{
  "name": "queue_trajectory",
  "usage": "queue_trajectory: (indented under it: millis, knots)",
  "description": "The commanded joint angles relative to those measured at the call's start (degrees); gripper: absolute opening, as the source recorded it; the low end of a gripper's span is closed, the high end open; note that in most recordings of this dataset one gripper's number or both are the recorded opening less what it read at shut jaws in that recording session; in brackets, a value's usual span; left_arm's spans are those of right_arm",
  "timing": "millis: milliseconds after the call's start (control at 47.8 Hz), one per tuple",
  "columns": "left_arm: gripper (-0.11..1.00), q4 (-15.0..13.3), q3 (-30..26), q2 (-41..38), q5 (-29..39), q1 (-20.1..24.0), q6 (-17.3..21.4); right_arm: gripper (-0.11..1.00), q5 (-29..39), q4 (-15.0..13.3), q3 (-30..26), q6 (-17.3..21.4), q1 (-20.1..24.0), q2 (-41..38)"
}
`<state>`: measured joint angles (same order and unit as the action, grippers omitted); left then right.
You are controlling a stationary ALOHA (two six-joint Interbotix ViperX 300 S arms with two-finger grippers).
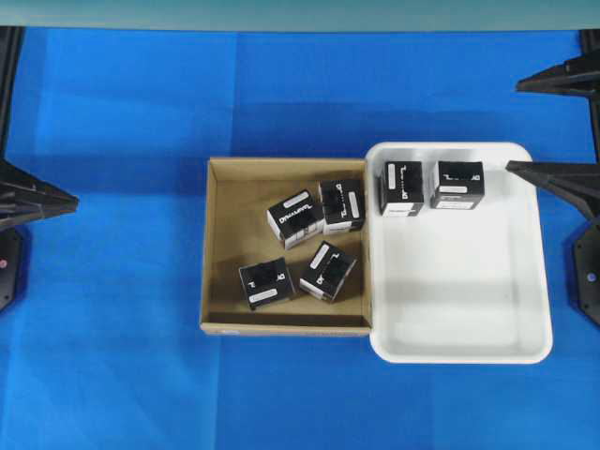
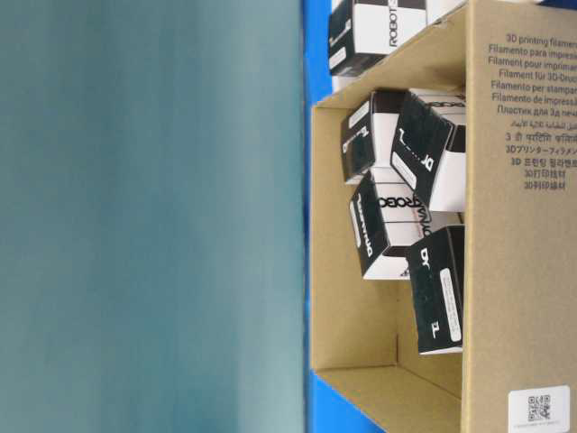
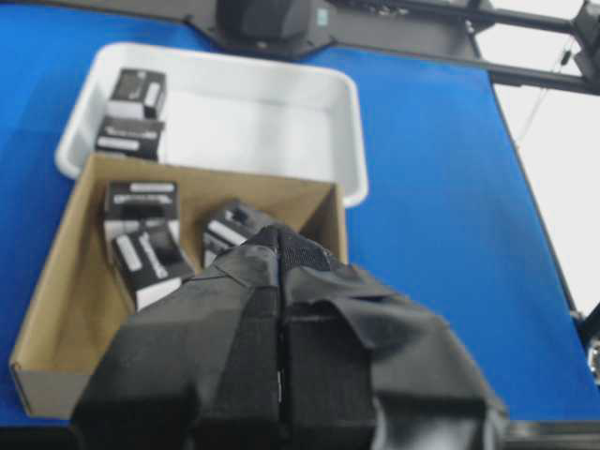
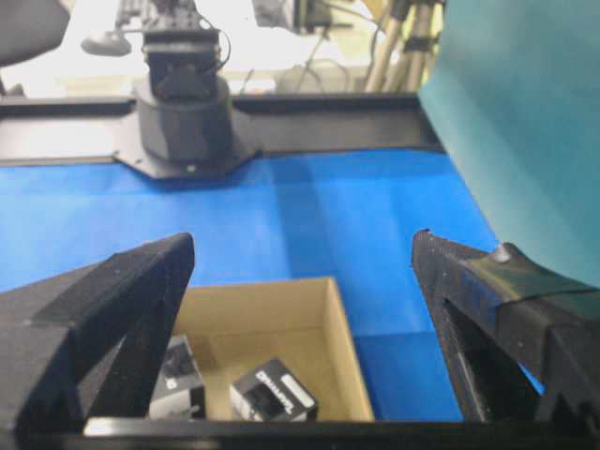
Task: Pick a box that is randomly placed inside the cardboard box.
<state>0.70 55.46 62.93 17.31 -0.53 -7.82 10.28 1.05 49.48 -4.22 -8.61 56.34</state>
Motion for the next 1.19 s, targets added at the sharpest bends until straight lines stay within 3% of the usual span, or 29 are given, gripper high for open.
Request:
queue_trajectory:
  millis: [0,1173]
  knots:
    - [-0.07,0.26,-0.97,-0.70,-0.44,0.44,0.35,1.00,-0.62,0.18,-0.35,0.09,0.00,-0.26]
    - [-0.07,0.26,-0.79,-1.41,-0.53,0.88,0.79,1.00,-0.88,0.26,0.18,-0.09,0.00,-0.70]
